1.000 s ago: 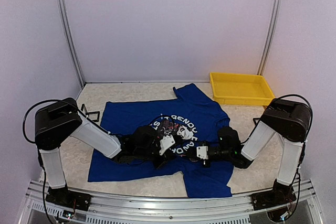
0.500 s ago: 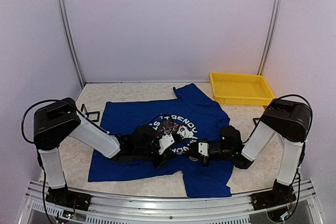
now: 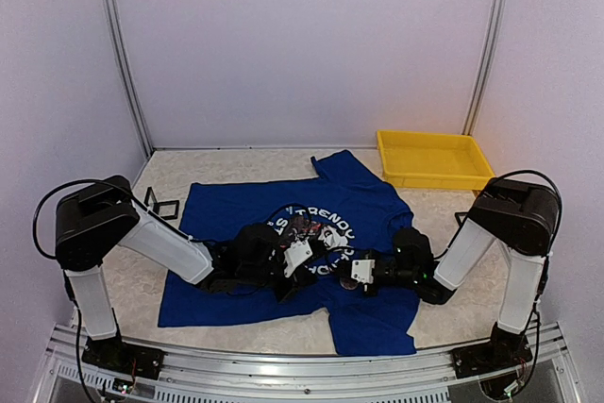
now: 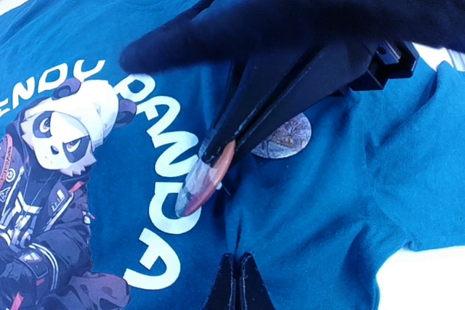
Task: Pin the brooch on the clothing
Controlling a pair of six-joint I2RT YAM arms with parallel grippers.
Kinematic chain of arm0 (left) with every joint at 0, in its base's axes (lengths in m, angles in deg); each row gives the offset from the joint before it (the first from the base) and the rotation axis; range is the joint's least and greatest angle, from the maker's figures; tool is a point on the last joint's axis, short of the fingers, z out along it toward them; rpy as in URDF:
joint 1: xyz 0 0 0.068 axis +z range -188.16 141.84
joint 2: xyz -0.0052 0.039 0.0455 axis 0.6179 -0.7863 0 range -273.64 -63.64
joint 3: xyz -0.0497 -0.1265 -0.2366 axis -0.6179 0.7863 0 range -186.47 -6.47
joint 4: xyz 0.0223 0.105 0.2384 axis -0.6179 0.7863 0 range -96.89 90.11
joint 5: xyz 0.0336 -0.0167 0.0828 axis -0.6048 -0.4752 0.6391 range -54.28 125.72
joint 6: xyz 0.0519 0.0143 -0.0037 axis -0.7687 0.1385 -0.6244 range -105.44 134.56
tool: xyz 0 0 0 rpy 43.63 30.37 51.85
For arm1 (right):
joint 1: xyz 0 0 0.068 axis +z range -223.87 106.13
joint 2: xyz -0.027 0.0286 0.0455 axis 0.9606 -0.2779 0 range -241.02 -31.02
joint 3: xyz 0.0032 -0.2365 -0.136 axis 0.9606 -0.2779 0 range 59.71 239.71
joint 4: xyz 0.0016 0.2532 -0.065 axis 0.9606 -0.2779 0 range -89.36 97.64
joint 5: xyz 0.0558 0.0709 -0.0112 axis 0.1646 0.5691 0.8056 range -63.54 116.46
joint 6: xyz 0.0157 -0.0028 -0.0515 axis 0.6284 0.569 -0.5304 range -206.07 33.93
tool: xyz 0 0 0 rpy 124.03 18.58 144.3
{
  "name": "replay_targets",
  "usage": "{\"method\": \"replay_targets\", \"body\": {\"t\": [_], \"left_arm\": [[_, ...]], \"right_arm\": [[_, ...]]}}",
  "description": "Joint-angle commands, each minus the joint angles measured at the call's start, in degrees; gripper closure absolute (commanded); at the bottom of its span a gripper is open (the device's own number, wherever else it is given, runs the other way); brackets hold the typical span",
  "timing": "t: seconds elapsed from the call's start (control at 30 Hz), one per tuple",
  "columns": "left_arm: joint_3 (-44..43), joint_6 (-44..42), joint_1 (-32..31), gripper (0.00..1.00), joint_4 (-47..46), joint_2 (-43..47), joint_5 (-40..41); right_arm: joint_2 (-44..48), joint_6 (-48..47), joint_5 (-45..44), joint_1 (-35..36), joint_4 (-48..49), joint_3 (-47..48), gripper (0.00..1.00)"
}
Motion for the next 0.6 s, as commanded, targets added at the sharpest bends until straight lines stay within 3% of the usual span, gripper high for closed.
{"method": "replay_targets", "body": {"t": [0.0, 0.3, 0.57], "left_arm": [[0.65, 0.08, -0.38, 1.00, -1.83, 1.63, -1.32], [0.15, 0.40, 0.50, 1.00, -2.90, 0.43, -2.16], [0.58, -0.42, 0.73, 1.00, -2.70, -0.26, -2.35]], "right_arm": [[0.57, -3.57, -0.41, 1.17, -2.51, -0.64, 1.00], [-0.36, -4.40, 3.25, 2.10, -2.05, -0.66, 1.00], [-0.80, 3.85, 9.68, 0.85, 2.86, -1.57, 1.00]]}}
